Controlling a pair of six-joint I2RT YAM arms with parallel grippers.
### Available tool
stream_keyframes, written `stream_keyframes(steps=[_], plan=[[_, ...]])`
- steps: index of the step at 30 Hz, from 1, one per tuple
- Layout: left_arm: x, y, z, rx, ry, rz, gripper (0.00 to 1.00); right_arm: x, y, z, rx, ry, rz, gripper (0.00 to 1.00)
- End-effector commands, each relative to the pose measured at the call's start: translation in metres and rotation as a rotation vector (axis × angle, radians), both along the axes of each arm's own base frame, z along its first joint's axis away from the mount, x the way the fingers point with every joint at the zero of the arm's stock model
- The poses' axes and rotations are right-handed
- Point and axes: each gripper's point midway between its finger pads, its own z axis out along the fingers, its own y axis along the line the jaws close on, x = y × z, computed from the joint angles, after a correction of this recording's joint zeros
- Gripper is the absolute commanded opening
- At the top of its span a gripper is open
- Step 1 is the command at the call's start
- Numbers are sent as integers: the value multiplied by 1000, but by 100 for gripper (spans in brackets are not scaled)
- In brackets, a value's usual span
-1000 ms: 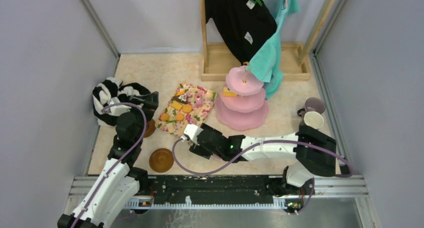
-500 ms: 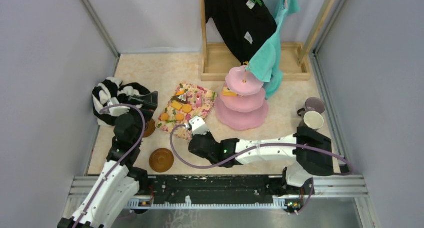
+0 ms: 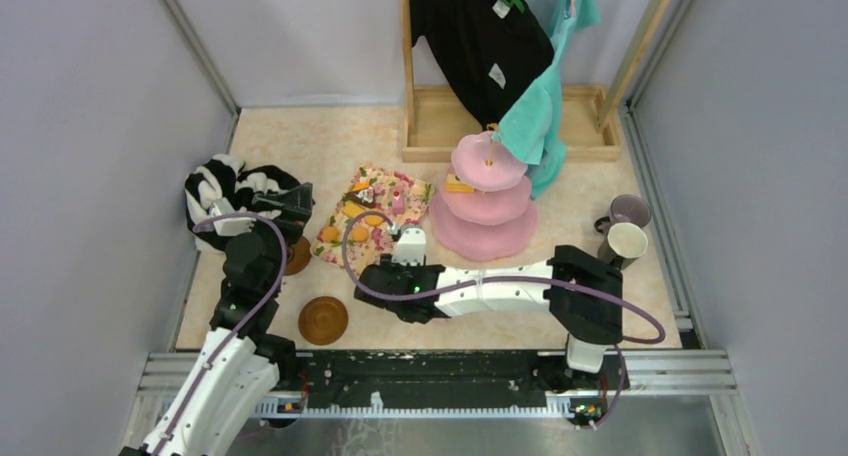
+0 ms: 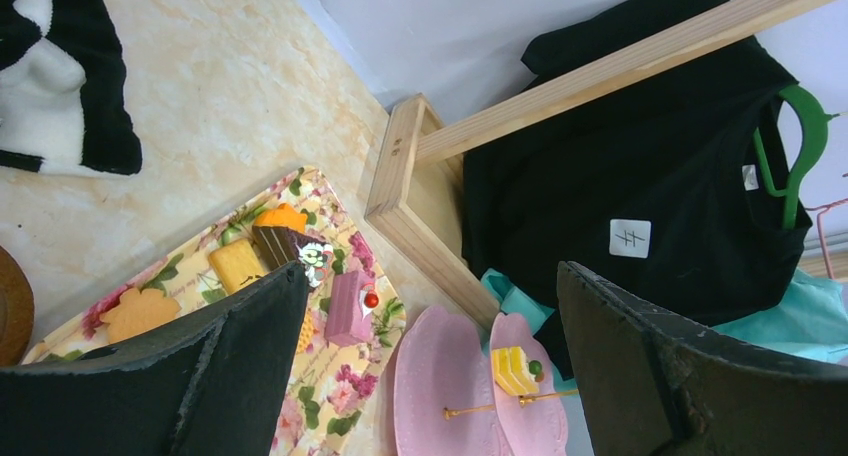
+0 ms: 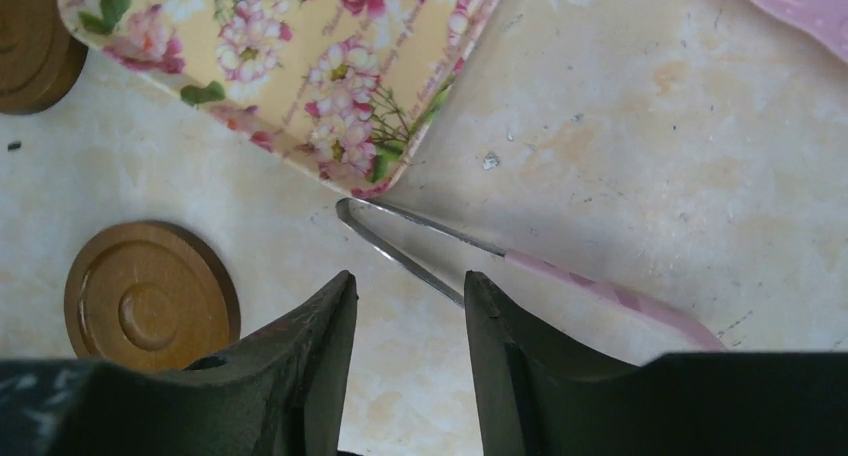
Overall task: Serve the afternoon tea
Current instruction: Adjust the clamp at the center of the board.
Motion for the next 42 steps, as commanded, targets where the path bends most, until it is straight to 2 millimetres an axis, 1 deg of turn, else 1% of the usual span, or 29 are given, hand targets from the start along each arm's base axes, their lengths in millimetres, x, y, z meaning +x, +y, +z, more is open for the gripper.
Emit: stream_keyframes(steps=[1, 5, 12, 16, 21, 29, 38, 42], plan=[[-4, 4, 14, 18, -30, 14, 99, 7, -3, -3, 94, 99, -162, 46], [-5, 3, 16, 19, -31, 9, 99, 5, -2, -13, 117, 149, -201, 47], [-5, 3, 16, 19, -35, 5, 99, 2, -6, -17, 168, 218, -319, 48], [-5, 2, 17, 21, -36, 4, 99, -1, -6, -18, 140, 258, -371, 47], [-6, 2, 18, 22, -43, -1, 99, -5, -4, -29, 118, 300, -414, 45], [-8, 2, 19, 26, -54, -2, 99, 4, -14, -36, 159, 302, -486, 43], [-5, 0, 13, 21, -51, -11, 99, 9, -23, -49, 158, 323, -516, 42], [-3, -1, 12, 21, -51, -11, 99, 15, -27, -51, 152, 311, -527, 42]])
